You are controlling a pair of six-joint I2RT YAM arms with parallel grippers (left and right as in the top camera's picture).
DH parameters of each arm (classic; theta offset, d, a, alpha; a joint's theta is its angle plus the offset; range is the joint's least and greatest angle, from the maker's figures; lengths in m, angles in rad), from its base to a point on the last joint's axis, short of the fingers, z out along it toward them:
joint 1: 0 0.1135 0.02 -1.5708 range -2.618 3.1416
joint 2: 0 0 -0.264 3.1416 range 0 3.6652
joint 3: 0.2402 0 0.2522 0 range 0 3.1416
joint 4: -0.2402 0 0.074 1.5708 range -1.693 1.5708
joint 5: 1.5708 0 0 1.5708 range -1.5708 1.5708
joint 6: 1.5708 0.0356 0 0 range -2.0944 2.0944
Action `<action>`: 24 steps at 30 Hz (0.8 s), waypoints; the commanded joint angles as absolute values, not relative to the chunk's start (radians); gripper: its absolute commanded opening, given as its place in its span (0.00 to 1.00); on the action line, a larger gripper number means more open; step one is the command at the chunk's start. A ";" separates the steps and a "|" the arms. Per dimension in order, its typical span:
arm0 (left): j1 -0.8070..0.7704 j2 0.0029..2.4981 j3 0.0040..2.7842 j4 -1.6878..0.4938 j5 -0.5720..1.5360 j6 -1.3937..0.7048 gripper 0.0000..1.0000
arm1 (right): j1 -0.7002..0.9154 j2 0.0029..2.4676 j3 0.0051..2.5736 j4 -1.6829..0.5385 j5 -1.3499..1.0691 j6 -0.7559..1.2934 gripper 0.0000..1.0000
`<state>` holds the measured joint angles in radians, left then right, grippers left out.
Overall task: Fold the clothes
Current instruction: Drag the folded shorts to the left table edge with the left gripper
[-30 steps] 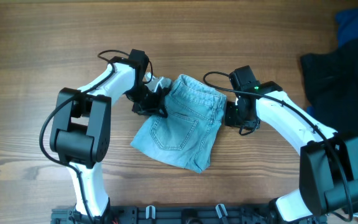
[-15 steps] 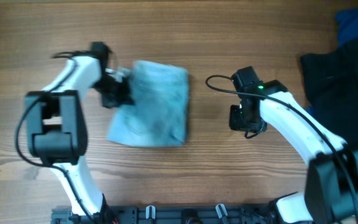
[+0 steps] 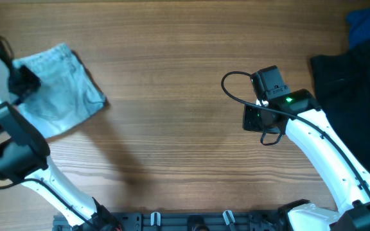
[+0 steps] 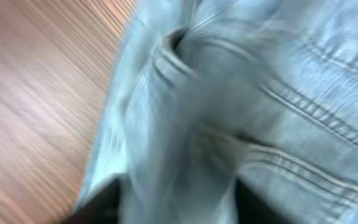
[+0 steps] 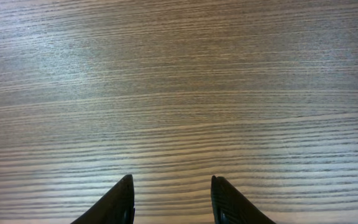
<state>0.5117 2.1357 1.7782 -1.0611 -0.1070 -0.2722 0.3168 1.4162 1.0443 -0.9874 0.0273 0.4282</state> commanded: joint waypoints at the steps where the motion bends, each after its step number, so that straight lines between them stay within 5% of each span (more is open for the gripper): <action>1: 0.532 2.137 1.887 -1.114 -0.141 -0.317 1.00 | 0.309 1.405 1.062 -0.989 0.044 0.419 0.40; 5: 0.528 2.119 1.929 -1.164 -0.163 -0.383 1.00 | 0.309 1.405 1.062 -0.998 0.045 0.419 0.40; 10: 0.466 2.070 1.933 -1.168 0.083 -0.337 0.97 | 0.309 1.405 1.062 -0.999 0.045 0.419 0.40; 12: 0.424 2.063 1.933 -1.169 0.193 -0.337 0.80 | 0.309 1.405 1.062 -0.999 0.044 0.419 0.40; 13: 0.400 2.063 1.933 -1.172 0.237 -0.337 0.66 | 0.309 1.405 1.062 -1.000 0.044 0.419 0.40; 14: 0.375 2.063 1.932 -1.172 0.265 -0.337 0.40 | 0.309 1.405 1.062 -1.003 0.044 0.419 0.40; 17: 0.288 2.067 1.930 -1.171 0.278 -0.337 0.04 | 0.309 1.405 1.062 -1.008 0.036 0.420 0.40; 24: 0.109 2.100 1.928 -1.177 0.168 -0.338 0.04 | 0.309 1.405 1.062 -1.005 0.032 0.420 0.40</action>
<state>0.1688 2.0979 1.9118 -1.1675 0.2092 -0.3428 0.3168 1.4162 1.0443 -1.0054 0.0273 0.4252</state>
